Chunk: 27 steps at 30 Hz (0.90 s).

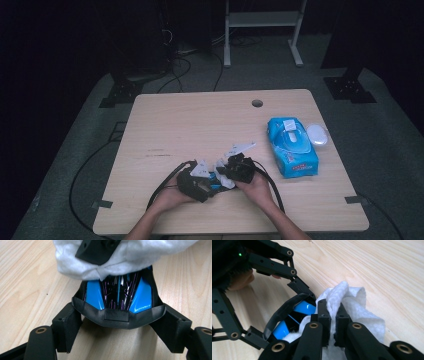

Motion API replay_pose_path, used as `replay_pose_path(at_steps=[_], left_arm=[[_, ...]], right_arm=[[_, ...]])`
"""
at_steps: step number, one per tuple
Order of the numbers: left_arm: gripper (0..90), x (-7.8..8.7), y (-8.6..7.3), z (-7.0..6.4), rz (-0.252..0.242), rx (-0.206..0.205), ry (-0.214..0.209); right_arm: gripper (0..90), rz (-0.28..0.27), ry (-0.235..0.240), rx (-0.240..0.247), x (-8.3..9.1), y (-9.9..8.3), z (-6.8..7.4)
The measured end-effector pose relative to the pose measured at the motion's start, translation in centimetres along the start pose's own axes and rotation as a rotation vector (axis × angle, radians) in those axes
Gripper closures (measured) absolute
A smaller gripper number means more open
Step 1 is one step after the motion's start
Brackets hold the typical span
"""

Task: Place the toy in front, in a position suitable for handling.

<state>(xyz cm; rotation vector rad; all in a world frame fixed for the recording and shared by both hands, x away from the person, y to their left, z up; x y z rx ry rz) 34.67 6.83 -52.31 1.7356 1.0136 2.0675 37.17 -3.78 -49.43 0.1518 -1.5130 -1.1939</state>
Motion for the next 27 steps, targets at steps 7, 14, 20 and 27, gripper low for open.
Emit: replay_pose_path(at_steps=[7, 14, 20, 27], left_arm=[[26.3, 0.2, -0.3, 0.1, -0.002, 0.002, 0.0], [26.2, 0.0, 0.0, 0.0, -0.005, 0.002, -0.001], [26.3, 0.0, -0.1, 0.1, -0.006, 0.0, -0.003], [26.3, 0.0, -0.1, 0.0, -0.003, 0.001, 0.0]], right_arm=[[85.8, 0.015, 0.037, 0.033, -1.4, 0.3, 1.3], [85.8, -0.003, 0.047, 0.0, -0.7, 0.5, 1.0], [85.9, 0.0, 0.055, -0.032, -0.9, 0.3, 0.3], [85.9, 0.002, 0.191, -0.036, -1.6, 0.6, 3.3]])
Point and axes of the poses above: each handheld gripper's, and its own axes: x roughly backward along the jaws, y roughly out of its top, z roughly to its left, the point moved 7 cm from there along -x, roughly forward along the jaws, and after that the axes turned 1 degree about z, right-handed, at the moved point
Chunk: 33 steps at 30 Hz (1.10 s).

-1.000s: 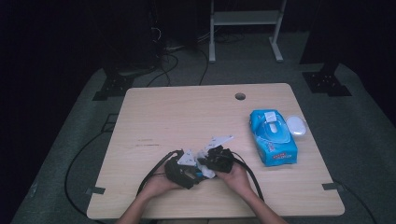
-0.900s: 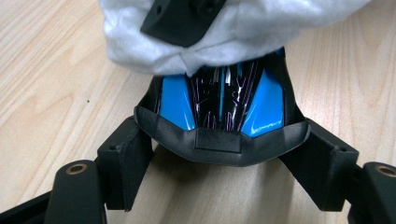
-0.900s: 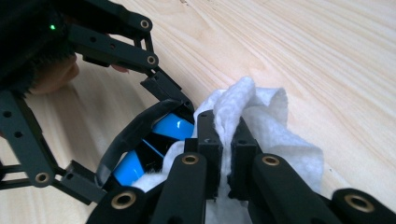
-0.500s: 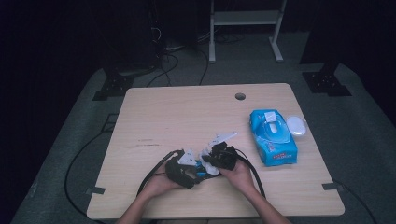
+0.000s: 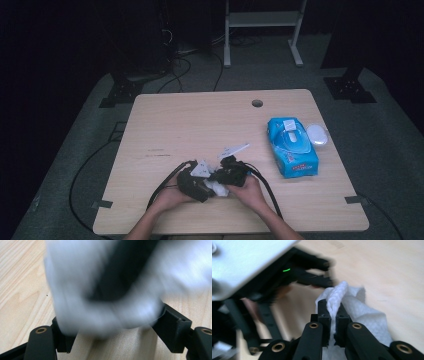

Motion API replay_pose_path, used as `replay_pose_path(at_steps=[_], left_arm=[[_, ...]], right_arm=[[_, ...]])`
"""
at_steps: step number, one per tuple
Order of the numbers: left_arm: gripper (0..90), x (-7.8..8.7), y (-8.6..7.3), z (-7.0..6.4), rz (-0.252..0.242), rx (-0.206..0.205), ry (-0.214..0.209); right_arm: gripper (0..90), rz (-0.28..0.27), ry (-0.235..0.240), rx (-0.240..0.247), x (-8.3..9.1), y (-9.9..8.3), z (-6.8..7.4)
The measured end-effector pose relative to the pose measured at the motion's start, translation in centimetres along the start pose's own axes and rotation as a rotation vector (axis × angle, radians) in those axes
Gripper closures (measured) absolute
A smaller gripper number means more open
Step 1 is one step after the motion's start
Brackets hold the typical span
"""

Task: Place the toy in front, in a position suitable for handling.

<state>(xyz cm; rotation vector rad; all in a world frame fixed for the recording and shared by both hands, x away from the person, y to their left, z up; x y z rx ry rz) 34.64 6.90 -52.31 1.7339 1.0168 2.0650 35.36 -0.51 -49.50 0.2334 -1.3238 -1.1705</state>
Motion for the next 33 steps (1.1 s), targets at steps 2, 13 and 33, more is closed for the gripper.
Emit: replay_pose_path(at_steps=[2, 13, 33], left_arm=[[26.3, 0.1, -0.1, 0.0, 0.0, 0.004, 0.0], [26.3, 0.1, -0.1, 0.0, 0.001, -0.001, 0.0], [26.3, 0.1, -0.2, 0.1, -0.004, -0.003, -0.003]], right_arm=[[85.9, 0.01, -0.023, 0.021, -0.3, -0.1, 0.0], [85.9, -0.005, -0.134, 0.043, 1.1, -0.3, -1.6], [85.8, 0.003, -0.194, 0.051, 4.2, -1.4, -5.1]])
Point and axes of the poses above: each handheld gripper's, and its own axes: x roughly backward along the jaws, y roughly out of its top, z roughly to its left, the point moved 7 cm from there along -x, roughly forward along the jaws, and after that the axes turned 1 degree about z, right-handed, at the moved point
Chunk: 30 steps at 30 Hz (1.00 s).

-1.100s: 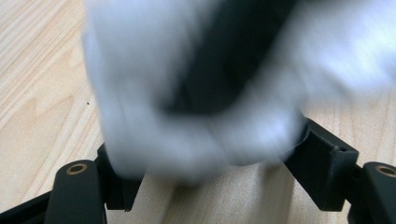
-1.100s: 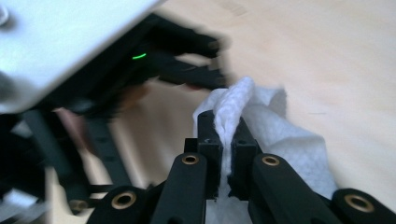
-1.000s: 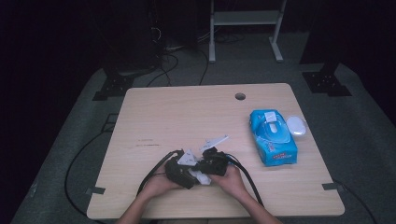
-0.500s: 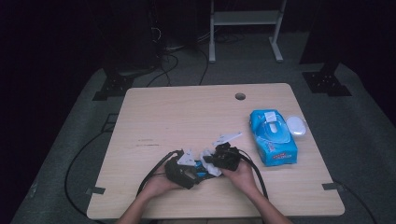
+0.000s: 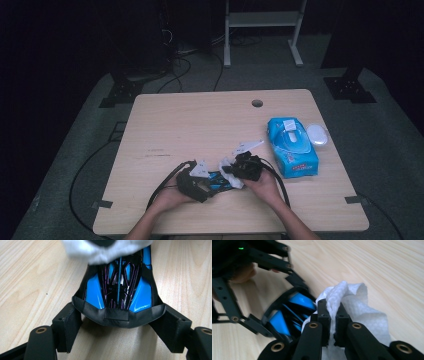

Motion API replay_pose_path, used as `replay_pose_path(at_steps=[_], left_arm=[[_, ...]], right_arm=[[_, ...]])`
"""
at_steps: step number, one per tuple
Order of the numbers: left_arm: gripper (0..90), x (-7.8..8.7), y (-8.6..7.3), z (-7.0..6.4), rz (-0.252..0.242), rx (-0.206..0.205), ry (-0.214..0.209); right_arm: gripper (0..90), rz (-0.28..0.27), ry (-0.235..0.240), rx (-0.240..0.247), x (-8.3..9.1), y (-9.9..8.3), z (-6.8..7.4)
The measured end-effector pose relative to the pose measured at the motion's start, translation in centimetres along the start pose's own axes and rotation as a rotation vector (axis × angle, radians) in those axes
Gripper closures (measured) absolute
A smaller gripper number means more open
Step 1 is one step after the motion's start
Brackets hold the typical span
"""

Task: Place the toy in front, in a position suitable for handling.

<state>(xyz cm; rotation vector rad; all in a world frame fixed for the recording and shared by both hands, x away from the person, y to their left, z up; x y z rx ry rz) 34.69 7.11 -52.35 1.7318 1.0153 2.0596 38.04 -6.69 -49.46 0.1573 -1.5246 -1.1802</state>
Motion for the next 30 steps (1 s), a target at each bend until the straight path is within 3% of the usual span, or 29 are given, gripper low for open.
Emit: replay_pose_path(at_steps=[1, 2, 4, 9, 12, 13, 15, 16, 17, 18, 21, 23, 24, 30], left_arm=[[26.3, 0.0, 0.0, 0.0, 0.002, 0.004, -0.006], [26.3, 0.0, 0.0, 0.0, -0.002, 0.005, -0.007], [26.3, 0.0, 0.0, 0.0, 0.002, 0.002, -0.004], [26.3, 0.0, 0.0, 0.0, 0.007, 0.004, 0.001], [26.4, 0.1, 0.0, 0.0, 0.006, 0.002, 0.004], [26.3, 0.0, 0.0, 0.0, 0.005, 0.008, 0.002], [26.3, -0.1, 0.1, 0.0, 0.004, 0.007, -0.002], [26.3, -0.1, 0.1, 0.0, 0.003, 0.009, -0.003], [26.3, -0.1, 0.1, 0.0, 0.003, 0.01, -0.005], [26.3, -0.1, 0.1, 0.0, -0.001, 0.014, -0.005], [26.3, 0.0, 0.0, 0.0, 0.002, 0.009, -0.005], [26.3, 0.0, 0.0, 0.1, 0.008, 0.006, -0.003], [26.3, -0.1, 0.0, 0.1, 0.004, 0.008, -0.008], [26.3, 0.0, 0.0, 0.1, 0.004, 0.011, -0.007]], right_arm=[[85.7, 0.03, -0.068, 0.012, 0.4, -0.5, -0.9], [85.8, 0.026, -0.054, -0.038, 1.1, -1.3, -2.1], [85.8, 0.02, -0.051, -0.056, 1.3, -1.5, -2.4], [85.6, -0.003, -0.033, 0.017, 0.8, -0.7, -0.3], [85.7, 0.014, -0.03, 0.012, 0.7, -0.7, -0.8], [85.8, 0.03, -0.063, 0.01, 0.8, -1.0, -1.4], [85.7, 0.022, -0.044, -0.033, 0.8, -1.0, -1.9], [85.7, -0.012, -0.009, -0.028, 0.5, -0.6, -1.2], [85.7, -0.012, -0.009, -0.028, 0.5, -0.6, -1.2], [85.6, -0.028, 0.023, -0.03, 0.2, -0.3, -0.6], [85.6, -0.015, 0.035, -0.002, -0.4, 0.1, -0.4], [85.6, 0.013, 0.007, 0.0, 0.0, -0.3, -1.1], [85.6, 0.031, -0.032, 0.007, 0.9, -1.1, -1.9], [85.7, 0.04, -0.067, -0.008, 1.9, -2.2, -2.1]])
Point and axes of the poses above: each handheld gripper's, and its own axes: x roughly backward along the jaws, y roughly out of its top, z roughly to its left, the point moved 7 cm from there along -x, roughly forward along the jaws, and after that the axes turned 1 degree about z, right-handed, at the moved point
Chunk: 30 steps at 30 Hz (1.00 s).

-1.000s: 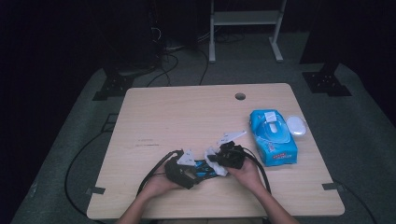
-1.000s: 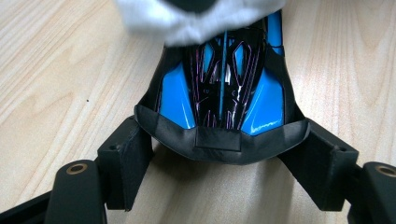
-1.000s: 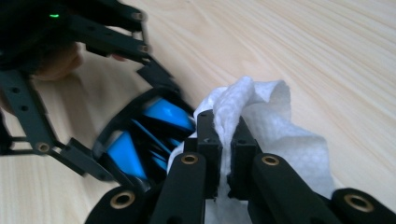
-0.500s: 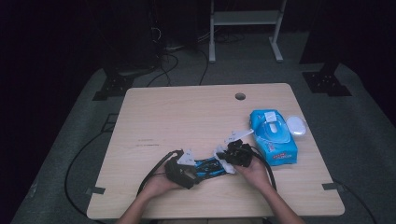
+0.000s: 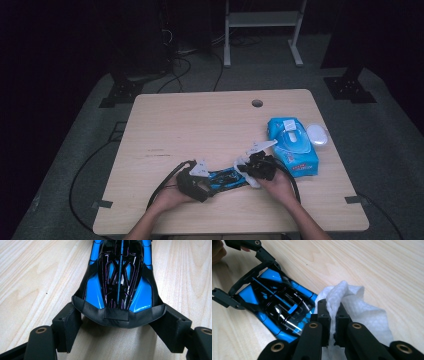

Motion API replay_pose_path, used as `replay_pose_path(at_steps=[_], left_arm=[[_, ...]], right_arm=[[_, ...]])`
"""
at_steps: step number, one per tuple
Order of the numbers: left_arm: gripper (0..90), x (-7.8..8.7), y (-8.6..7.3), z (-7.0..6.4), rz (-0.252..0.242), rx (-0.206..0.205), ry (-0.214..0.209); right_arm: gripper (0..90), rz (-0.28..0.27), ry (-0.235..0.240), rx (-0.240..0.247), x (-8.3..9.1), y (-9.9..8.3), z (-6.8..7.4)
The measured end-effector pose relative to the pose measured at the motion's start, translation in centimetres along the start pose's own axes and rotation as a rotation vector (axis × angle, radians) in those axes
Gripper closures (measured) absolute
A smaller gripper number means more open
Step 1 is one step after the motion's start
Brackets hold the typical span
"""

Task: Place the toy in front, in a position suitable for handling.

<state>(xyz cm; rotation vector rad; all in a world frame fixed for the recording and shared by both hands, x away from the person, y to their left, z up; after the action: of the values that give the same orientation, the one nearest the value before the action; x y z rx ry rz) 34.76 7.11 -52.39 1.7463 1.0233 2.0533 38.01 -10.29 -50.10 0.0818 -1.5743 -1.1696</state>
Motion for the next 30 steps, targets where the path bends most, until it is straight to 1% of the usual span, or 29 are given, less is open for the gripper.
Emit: replay_pose_path(at_steps=[2, 3, 4, 5, 6, 7, 8, 9, 11, 12, 13, 14, 15, 16, 17, 18, 20, 21, 22, 23, 24, 25, 26, 27, 28, 29, 30], left_arm=[[26.4, 0.0, 0.0, 0.0, 0.0, 0.002, 0.001], [26.4, 0.0, 0.0, 0.0, -0.001, 0.004, 0.002], [26.4, 0.0, 0.0, 0.0, -0.002, 0.004, 0.004], [26.3, 0.0, 0.0, 0.0, -0.001, 0.004, 0.005], [26.3, 0.0, 0.0, 0.0, -0.001, 0.003, 0.003], [26.4, 0.0, 0.0, 0.0, 0.0, 0.002, -0.001], [26.3, 0.0, 0.0, 0.0, -0.001, 0.005, -0.002], [26.3, -0.1, 0.0, 0.0, -0.002, 0.008, -0.001], [26.3, 0.0, 0.0, 0.0, -0.002, 0.008, 0.001], [26.3, 0.0, 0.0, 0.0, 0.001, 0.006, 0.002], [26.4, 0.1, -0.1, 0.0, 0.001, 0.007, 0.004], [26.4, 0.1, -0.1, 0.0, 0.001, 0.005, 0.005], [26.4, 0.1, 0.0, 0.0, 0.004, 0.004, 0.005], [26.4, 0.0, 0.0, 0.0, 0.003, 0.004, 0.004], [26.3, 0.0, 0.0, 0.0, 0.003, 0.004, 0.004], [26.3, 0.0, 0.0, 0.0, 0.001, 0.006, 0.002], [26.3, -0.1, 0.0, 0.1, -0.002, 0.009, -0.004], [26.3, -0.1, 0.0, 0.1, -0.002, 0.009, -0.004], [26.3, -0.1, 0.0, 0.1, 0.0, 0.009, -0.004], [26.3, 0.0, 0.0, 0.1, 0.002, 0.01, -0.003], [26.3, 0.0, 0.0, 0.1, 0.002, 0.01, -0.003], [26.3, 0.0, 0.0, 0.1, 0.001, 0.01, -0.002], [26.4, 0.0, 0.0, 0.1, 0.0, 0.012, -0.002], [26.4, 0.0, 0.0, 0.1, 0.0, 0.011, -0.002], [26.3, -0.1, 0.0, 0.1, 0.002, 0.012, -0.005], [26.3, -0.1, 0.0, 0.1, 0.002, 0.012, -0.005], [26.3, -0.1, 0.0, 0.1, 0.002, 0.011, -0.007]], right_arm=[[85.7, -0.014, 0.005, 0.024, 0.2, -0.1, 0.5], [85.7, -0.013, 0.01, 0.019, 0.3, -0.2, 0.6], [85.7, -0.007, 0.011, 0.013, 0.4, -0.5, 0.3], [85.7, 0.002, -0.008, -0.016, 1.0, -1.3, -0.9], [85.7, 0.002, -0.008, -0.016, 1.0, -1.3, -0.9], [85.7, 0.017, -0.02, -0.047, 1.3, -1.7, -1.5], [85.7, 0.014, -0.013, -0.06, 1.5, -2.0, -1.6], [85.7, 0.007, -0.004, -0.057, 1.6, -2.1, -1.3], [85.6, -0.004, 0.049, -0.027, 1.5, -1.9, 0.3], [85.6, 0.001, 0.036, 0.009, 1.3, -1.7, 0.9], [85.6, 0.006, 0.015, 0.04, 1.3, -1.6, 1.2], [85.6, 0.017, 0.024, 0.008, 1.4, -1.9, 0.7], [85.6, 0.017, 0.024, 0.008, 1.4, -1.9, 0.7], [85.6, 0.016, 0.013, -0.045, 1.9, -2.7, -0.4], [85.6, 0.016, 0.013, -0.045, 1.9, -2.7, -0.4], [85.6, 0.01, 0.012, -0.062, 2.1, -3.1, -0.7], [85.6, 0.018, 0.0, -0.057, 2.4, -3.5, -0.7], [85.6, 0.016, -0.001, -0.041, 2.4, -3.5, -0.5], [85.6, -0.017, 0.052, -0.032, 2.5, -3.0, 0.5], [85.6, -0.017, 0.052, -0.032, 2.5, -3.0, 0.5], [85.6, -0.024, 0.072, -0.028, 2.5, -2.8, 0.9], [85.6, -0.021, 0.061, -0.011, 2.5, -2.8, 1.1], [85.6, -0.019, 0.059, -0.007, 2.5, -2.8, 1.1], [85.6, -0.011, 0.057, -0.017, 2.5, -3.0, 0.8], [85.6, 0.035, -0.011, -0.023, 2.4, -3.7, -0.5], [85.6, 0.035, -0.011, -0.023, 2.4, -3.7, -0.5], [85.6, 0.042, -0.008, -0.056, 2.4, -4.0, -1.0]])
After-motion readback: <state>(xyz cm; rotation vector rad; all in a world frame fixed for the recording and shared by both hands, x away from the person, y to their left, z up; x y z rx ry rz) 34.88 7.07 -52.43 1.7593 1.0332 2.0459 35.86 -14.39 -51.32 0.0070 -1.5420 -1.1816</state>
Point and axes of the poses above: each handheld gripper's, and its own axes: x roughly backward along the jaws, y roughly out of its top, z roughly to its left, the point moved 7 cm from there along -x, roughly forward along the jaws, and after that the axes turned 1 degree about z, right-handed, at the moved point
